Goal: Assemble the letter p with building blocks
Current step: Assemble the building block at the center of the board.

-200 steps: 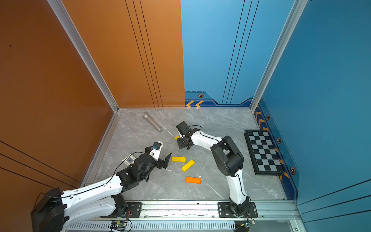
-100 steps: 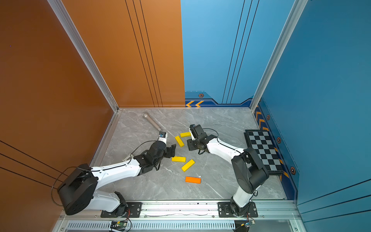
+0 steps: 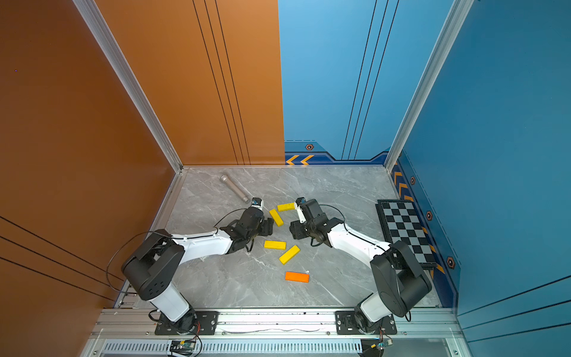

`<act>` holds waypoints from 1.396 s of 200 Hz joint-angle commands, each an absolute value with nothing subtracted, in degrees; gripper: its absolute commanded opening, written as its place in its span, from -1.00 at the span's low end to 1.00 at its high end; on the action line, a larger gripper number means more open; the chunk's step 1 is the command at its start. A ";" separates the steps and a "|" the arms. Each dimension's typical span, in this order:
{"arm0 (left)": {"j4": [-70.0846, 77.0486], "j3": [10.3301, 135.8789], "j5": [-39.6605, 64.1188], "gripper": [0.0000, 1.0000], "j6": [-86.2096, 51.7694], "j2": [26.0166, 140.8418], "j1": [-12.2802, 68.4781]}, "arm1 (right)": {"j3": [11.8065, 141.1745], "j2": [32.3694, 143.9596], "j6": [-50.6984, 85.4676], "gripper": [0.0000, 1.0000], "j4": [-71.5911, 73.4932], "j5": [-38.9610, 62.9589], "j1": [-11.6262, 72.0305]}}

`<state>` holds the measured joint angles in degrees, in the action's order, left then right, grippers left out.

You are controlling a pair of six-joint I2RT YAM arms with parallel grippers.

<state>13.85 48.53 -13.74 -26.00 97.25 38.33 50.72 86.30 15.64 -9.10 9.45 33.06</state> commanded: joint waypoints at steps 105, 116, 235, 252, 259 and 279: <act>9.91 57.35 -6.57 0.22 -27.42 107.55 34.83 | 44.75 83.12 13.24 1.00 -1.76 11.73 32.82; 9.93 57.51 -7.05 0.11 -27.26 107.75 34.82 | 44.41 82.52 13.17 1.00 -1.71 11.02 32.66; 4.57 64.14 -9.23 -0.25 -24.28 112.76 34.29 | 43.82 81.39 12.66 1.00 -2.28 10.00 32.10; 3.27 64.45 -9.23 -0.35 -23.75 112.87 34.02 | 43.86 81.39 12.57 1.00 -2.37 9.97 32.02; 3.01 64.26 -9.32 -0.36 -23.65 112.85 33.95 | 43.87 81.34 12.57 1.00 -2.37 9.96 32.03; 2.86 63.76 -10.05 -0.38 -23.73 112.94 33.77 | 43.90 81.30 12.51 1.00 -2.55 9.70 32.07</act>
